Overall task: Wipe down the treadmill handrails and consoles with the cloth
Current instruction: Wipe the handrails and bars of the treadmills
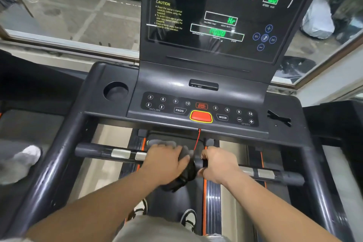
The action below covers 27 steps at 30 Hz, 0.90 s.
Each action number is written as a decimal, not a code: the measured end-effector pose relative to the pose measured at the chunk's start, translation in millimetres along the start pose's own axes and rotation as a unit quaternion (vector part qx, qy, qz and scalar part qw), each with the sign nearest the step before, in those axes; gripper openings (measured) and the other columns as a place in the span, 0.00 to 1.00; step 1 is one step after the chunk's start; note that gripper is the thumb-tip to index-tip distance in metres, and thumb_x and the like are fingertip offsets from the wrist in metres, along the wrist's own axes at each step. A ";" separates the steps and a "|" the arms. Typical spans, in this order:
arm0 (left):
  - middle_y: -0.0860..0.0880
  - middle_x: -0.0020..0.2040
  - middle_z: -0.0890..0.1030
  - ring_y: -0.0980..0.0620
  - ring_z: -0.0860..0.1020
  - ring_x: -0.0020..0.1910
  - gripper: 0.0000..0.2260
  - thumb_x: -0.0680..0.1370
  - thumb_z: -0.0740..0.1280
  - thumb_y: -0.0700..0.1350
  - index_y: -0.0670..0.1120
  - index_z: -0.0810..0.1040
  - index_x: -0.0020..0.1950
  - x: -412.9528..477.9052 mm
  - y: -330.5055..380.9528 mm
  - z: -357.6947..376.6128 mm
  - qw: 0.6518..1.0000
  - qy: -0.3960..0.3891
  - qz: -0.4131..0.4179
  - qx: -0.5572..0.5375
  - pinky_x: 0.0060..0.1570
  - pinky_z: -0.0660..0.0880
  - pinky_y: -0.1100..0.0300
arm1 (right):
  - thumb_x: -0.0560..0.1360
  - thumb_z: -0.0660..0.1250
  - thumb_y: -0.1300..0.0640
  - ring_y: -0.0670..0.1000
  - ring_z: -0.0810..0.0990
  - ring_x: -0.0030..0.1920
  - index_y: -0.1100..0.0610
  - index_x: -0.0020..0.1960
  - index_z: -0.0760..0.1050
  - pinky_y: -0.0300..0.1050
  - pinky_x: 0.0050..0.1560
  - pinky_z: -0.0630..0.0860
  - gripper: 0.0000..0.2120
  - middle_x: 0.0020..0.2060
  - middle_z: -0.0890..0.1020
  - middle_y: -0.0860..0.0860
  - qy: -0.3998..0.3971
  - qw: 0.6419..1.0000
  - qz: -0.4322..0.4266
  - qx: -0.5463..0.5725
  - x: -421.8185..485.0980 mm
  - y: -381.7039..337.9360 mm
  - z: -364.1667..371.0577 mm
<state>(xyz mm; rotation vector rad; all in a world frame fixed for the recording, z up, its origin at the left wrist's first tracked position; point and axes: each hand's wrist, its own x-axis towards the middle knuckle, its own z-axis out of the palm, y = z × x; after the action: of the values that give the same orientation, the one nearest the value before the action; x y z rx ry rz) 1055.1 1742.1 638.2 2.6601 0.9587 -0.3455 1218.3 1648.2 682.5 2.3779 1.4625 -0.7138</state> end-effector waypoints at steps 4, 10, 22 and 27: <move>0.42 0.70 0.77 0.42 0.75 0.68 0.28 0.82 0.48 0.61 0.46 0.77 0.67 46.3 -1.9 -22.6 0.974 -0.165 -0.074 -0.133 0.63 0.69 0.49 | 0.72 0.74 0.42 0.54 0.80 0.59 0.48 0.57 0.78 0.43 0.54 0.76 0.17 0.55 0.81 0.47 -0.010 1.000 0.004 0.000 -1.0 -1.1 -3.1; 0.49 0.53 0.84 0.45 0.80 0.51 0.17 0.78 0.60 0.54 0.47 0.81 0.59 -29.2 1.1 25.7 0.989 0.144 0.027 -0.014 0.58 0.75 0.49 | 0.73 0.74 0.41 0.52 0.79 0.65 0.45 0.65 0.77 0.43 0.60 0.76 0.22 0.62 0.81 0.45 -0.004 1.000 0.022 0.013 -2.6 2.2 -0.3; 0.47 0.38 0.81 0.41 0.79 0.39 0.12 0.74 0.55 0.53 0.51 0.77 0.45 -36.0 -85.5 6.5 0.980 0.163 -0.108 0.047 0.46 0.73 0.49 | 0.72 0.76 0.41 0.50 0.80 0.64 0.43 0.66 0.77 0.42 0.58 0.76 0.24 0.61 0.82 0.44 -0.010 0.998 0.056 0.026 -6.2 -6.6 -2.9; 0.50 0.51 0.78 0.44 0.74 0.49 0.17 0.74 0.63 0.53 0.49 0.76 0.60 -29.8 -0.9 32.9 0.976 0.202 0.061 -0.044 0.54 0.70 0.46 | 0.71 0.76 0.41 0.50 0.79 0.65 0.44 0.67 0.76 0.42 0.61 0.75 0.26 0.62 0.81 0.43 -0.006 0.996 0.075 0.040 -7.2 -7.5 -0.2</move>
<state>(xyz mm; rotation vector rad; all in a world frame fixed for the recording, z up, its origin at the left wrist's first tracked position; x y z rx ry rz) 1028.1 1713.9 617.0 2.7419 0.8865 0.2719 1209.0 1646.3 686.7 2.5051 1.2575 -0.7606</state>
